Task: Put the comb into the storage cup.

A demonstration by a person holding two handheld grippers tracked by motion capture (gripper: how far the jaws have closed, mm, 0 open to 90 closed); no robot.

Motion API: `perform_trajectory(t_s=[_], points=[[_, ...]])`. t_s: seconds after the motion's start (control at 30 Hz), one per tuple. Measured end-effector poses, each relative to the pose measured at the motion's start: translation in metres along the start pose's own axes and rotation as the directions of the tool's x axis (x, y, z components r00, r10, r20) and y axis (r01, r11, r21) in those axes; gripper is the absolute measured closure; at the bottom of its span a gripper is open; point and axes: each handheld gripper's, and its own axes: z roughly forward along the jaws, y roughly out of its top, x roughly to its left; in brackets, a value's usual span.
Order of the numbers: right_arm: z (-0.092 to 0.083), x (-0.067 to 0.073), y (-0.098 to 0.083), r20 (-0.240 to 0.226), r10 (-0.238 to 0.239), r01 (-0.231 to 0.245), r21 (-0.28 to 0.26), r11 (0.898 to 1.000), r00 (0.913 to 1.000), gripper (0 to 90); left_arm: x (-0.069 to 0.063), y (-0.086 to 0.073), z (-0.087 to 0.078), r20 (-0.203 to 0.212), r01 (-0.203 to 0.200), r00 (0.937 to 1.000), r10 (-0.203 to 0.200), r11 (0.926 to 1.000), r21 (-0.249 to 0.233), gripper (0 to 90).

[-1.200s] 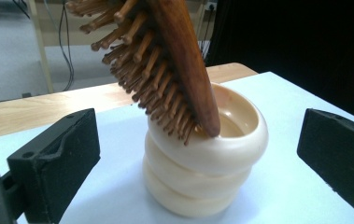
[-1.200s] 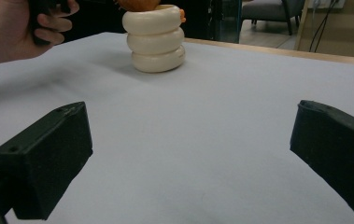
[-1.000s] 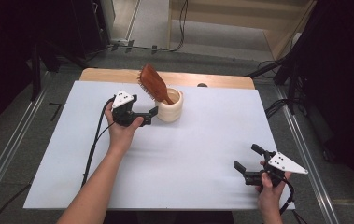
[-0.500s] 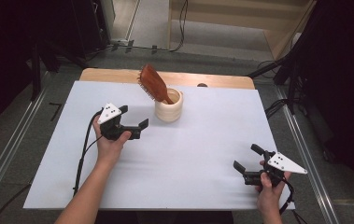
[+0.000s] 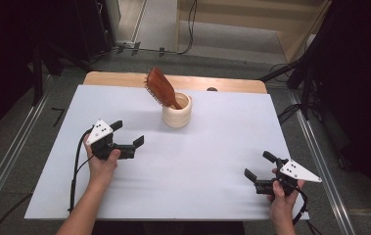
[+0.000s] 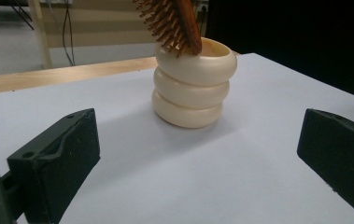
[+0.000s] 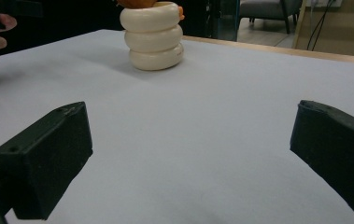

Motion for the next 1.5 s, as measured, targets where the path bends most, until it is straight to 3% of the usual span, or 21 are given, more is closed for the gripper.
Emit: perform_trajectory(t_s=[0.37, 0.63, 1.3, 1.5], points=[[0.000, 0.000, 0.000, 0.001, -0.001, 0.001, 0.001, 1.000, 1.0000, 0.0, 0.003, -0.013, -0.027, 0.009, 0.014, 0.9999, -0.014, 0.9999, 0.008, 0.0], [0.000, 0.000, 0.000, 0.003, -0.002, 0.002, 0.001, 1.000, 1.0000, 0.0, 0.006, -0.024, -0.045, -0.019, -0.006, 0.9998, 0.007, 0.9996, 0.028, 0.0], [0.000, -0.001, -0.001, 0.005, 0.004, -0.004, -0.004, 1.000, 1.0000, 0.0, 0.017, -0.051, -0.094, -0.066, 0.018, 0.9977, -0.016, 0.9993, 0.033, 0.0], [0.000, -0.001, -0.001, 0.005, 0.009, -0.009, -0.006, 1.000, 0.9999, 0.0, 0.018, -0.054, -0.107, -0.073, -0.004, 0.9973, 0.007, 0.9989, 0.046, 0.0]])
